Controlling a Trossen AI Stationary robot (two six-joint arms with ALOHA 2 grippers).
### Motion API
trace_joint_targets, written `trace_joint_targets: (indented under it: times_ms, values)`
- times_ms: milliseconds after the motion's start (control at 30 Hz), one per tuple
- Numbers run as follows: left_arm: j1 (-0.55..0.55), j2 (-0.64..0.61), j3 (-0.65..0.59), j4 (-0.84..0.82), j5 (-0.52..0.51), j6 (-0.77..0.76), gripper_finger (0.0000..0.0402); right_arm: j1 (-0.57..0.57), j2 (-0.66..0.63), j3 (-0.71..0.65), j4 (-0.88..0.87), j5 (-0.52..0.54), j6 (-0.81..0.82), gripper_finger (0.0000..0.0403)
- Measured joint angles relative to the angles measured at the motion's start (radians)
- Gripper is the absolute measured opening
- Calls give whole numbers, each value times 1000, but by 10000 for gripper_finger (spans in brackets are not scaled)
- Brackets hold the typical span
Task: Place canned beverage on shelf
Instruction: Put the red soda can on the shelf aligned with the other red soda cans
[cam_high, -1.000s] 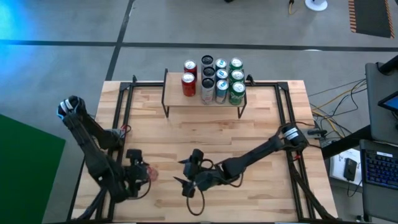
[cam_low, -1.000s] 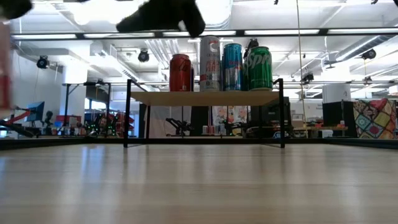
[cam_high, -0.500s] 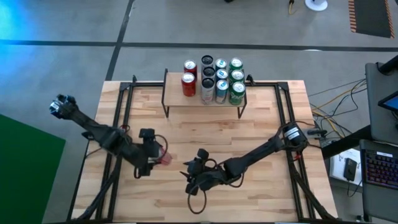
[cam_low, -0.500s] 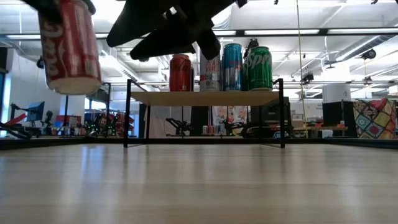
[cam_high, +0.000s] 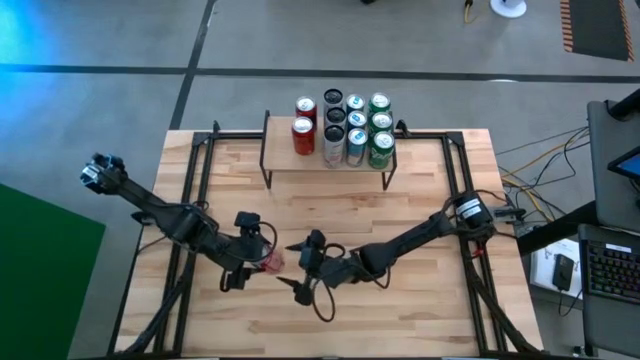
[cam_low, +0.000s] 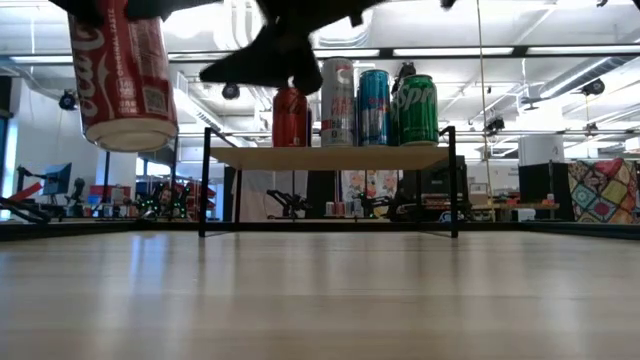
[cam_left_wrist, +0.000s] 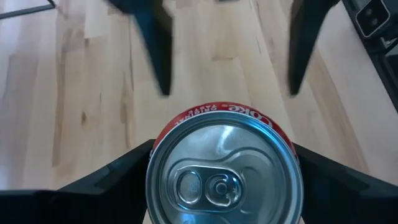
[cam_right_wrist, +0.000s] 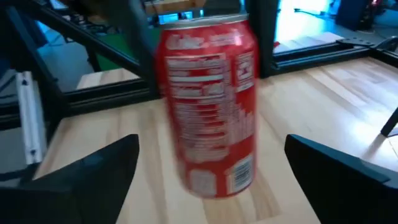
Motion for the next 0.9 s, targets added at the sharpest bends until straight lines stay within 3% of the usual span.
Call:
trace_joint_targets:
  times_ms: [367, 633, 767, 900]
  values:
    - [21, 6, 0, 86, 10, 30, 298, -22, 32, 0, 99, -5, -60, 381]
    - [57, 5, 1, 126, 41, 34, 299, -34, 32, 0, 90, -12, -59, 314]
    - [61, 4, 1, 133, 48, 30, 318, -34, 32, 0, 90, -12, -58, 272]
    - [61, -24, 4, 170, 25, 16, 355, -34, 36, -4, 79, 58, -63, 272]
